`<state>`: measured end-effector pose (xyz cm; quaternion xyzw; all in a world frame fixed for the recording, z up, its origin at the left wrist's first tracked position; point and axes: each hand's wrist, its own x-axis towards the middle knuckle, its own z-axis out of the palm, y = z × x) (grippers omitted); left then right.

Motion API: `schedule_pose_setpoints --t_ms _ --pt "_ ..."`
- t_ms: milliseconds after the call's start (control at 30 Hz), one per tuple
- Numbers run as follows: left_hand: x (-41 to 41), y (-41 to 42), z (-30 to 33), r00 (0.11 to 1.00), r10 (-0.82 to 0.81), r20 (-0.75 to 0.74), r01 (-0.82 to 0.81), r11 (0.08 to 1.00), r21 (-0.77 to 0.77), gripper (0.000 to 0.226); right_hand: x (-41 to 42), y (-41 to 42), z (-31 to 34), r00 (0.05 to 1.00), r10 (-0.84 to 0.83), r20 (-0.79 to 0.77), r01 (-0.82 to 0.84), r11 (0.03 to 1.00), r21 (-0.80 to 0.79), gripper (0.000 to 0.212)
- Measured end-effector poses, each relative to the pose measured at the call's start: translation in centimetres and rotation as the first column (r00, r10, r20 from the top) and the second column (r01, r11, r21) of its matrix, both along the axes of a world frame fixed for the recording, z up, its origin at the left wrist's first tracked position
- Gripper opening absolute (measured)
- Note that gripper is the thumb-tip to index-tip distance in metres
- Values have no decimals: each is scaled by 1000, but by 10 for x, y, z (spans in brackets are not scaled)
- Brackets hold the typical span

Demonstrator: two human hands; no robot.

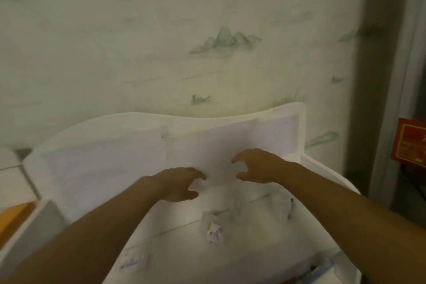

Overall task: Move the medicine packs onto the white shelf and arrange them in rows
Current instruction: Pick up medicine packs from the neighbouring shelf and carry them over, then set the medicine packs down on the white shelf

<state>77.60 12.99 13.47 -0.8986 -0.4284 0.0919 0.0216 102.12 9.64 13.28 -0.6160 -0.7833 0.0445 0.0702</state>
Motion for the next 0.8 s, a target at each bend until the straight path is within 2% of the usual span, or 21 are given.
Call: schedule_pose_setpoints --t_ms 233,400,567,800 --pt "-158 -45 37 985 161 68 -170 973 153 45 -128 2 41 987 159 25 -161 985 62 58" --pt "-289 -92 42 949 286 134 -311 920 237 41 -242 -13 61 973 231 -22 -227 967 113 60" --pt "-420 -149 35 921 368 124 -387 902 192 46 -372 -50 43 948 303 -101 -286 946 149 64" --pt "-555 -212 -3 871 475 125 -487 868 98 46 -504 -94 34 918 389 -78 -383 920 81 49"
